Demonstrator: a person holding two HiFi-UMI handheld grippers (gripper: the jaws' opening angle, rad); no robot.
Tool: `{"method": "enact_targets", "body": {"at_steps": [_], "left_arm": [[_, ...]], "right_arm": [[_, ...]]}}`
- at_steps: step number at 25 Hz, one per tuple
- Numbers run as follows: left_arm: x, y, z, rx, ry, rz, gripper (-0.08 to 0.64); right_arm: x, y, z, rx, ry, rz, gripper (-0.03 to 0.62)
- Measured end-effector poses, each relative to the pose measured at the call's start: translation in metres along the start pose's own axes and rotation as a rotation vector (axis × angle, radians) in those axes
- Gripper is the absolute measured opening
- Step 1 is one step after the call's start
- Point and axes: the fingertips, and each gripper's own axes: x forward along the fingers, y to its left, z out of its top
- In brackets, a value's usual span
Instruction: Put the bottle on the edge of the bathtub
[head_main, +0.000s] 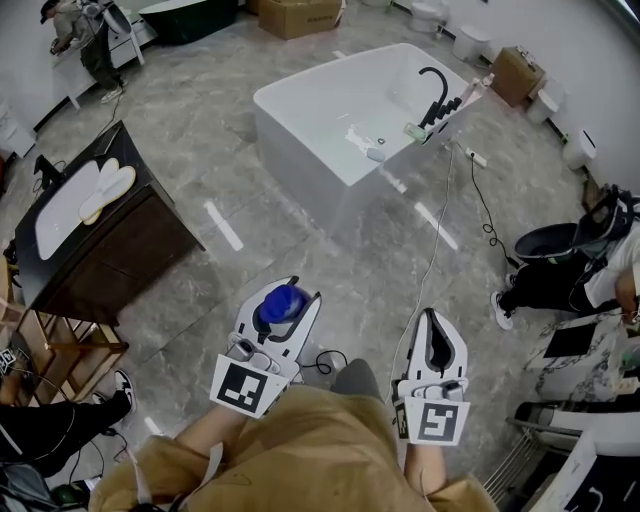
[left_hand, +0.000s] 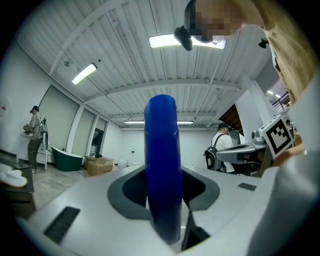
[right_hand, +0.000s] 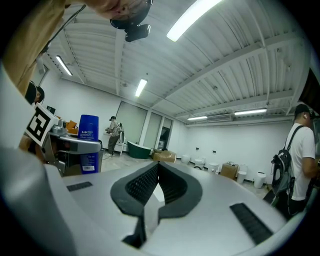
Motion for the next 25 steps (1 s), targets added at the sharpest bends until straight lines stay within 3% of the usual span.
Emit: {"method": "enact_targets", "body": {"at_steps": [15,25], "left_arm": [[0.025,0.018,-0.009,0.023,-0.004,0.022,0.147],[0.117,0.035,-0.030,0.013,0.047,0.066,0.147]], "right_arm": [[0.044,-0.009,-0.014,0.021,-0.010,0.029,0.005],[0.140,-0.066,-0.036,0.049,-0.008,0.097,0.005]]}}
